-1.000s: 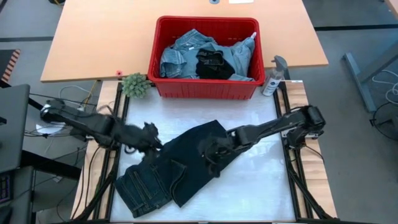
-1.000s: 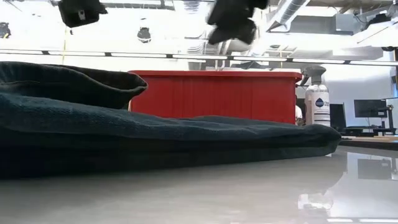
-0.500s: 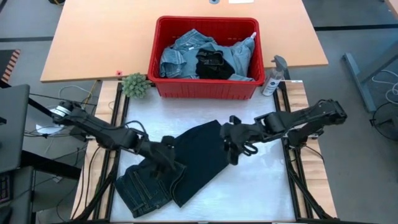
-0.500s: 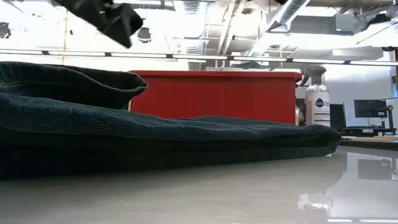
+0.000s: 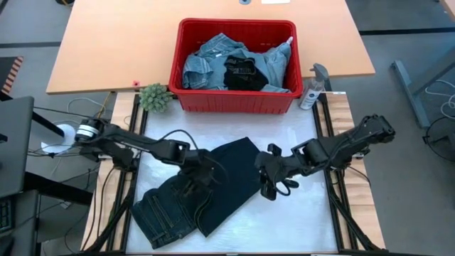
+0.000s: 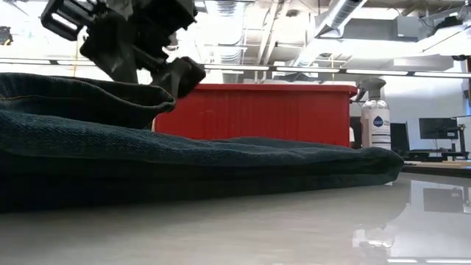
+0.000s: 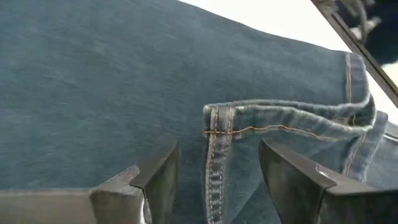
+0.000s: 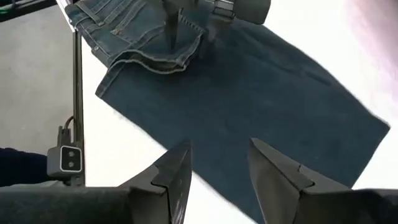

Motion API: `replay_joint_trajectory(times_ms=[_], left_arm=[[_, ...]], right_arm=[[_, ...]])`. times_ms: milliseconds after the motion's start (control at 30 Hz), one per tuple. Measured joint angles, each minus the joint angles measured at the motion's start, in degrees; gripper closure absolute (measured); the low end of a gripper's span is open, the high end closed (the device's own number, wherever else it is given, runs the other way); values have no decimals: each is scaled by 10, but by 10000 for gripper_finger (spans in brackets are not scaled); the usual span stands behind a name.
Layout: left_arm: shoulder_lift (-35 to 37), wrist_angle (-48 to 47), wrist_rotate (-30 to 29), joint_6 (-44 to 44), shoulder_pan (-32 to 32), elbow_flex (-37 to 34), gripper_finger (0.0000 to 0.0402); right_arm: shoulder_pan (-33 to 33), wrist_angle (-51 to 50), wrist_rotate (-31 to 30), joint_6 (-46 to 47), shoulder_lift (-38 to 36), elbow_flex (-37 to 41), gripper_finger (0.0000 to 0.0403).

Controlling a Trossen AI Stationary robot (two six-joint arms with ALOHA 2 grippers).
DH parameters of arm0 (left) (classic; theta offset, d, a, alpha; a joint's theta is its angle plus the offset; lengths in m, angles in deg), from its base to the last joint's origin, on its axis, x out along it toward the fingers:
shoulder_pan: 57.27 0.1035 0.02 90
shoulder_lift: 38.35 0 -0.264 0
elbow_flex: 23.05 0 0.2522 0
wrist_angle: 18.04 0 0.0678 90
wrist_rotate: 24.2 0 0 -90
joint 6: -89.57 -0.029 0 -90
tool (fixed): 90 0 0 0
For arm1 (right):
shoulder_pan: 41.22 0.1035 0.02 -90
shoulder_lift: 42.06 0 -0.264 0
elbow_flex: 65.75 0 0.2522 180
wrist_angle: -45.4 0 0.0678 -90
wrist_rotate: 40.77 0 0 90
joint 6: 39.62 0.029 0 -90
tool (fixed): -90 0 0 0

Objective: Fold Laundry from Bin
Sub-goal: Fold the black pants

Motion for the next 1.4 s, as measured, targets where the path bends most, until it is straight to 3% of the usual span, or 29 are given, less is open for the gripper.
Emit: replay_joint_trajectory(times_ms=[133, 233, 300, 433, 500, 767, 967, 1200, 1400], left_arm=[[-24, -1, 26, -24, 9, 0, 195], [-37, -8, 41, -33, 12, 0, 216], [-41, -8, 45, -28, 13, 0, 253], [-33, -10, 46, -12, 13, 0, 365], [-22, -15, 46, 7, 13, 2, 388], [77, -141, 1, 33, 0, 54, 399], [146, -227, -25, 48, -7, 43, 400], [148, -240, -16, 62, -25, 11, 400], [147, -242, -113, 59, -30, -22, 385]], right_arm=[[9, -1, 0, 19, 0, 0, 224], [15, -3, -12, 30, 0, 0, 224], [16, -6, -16, 35, 0, 0, 223], [18, -5, -22, 37, 0, 0, 223], [18, -5, -30, 37, 0, 0, 223], [18, -9, -35, 41, 0, 0, 223], [18, -21, -35, 41, 0, 0, 223], [18, -22, -48, 40, 0, 0, 223], [17, -22, -49, 40, 0, 0, 223]])
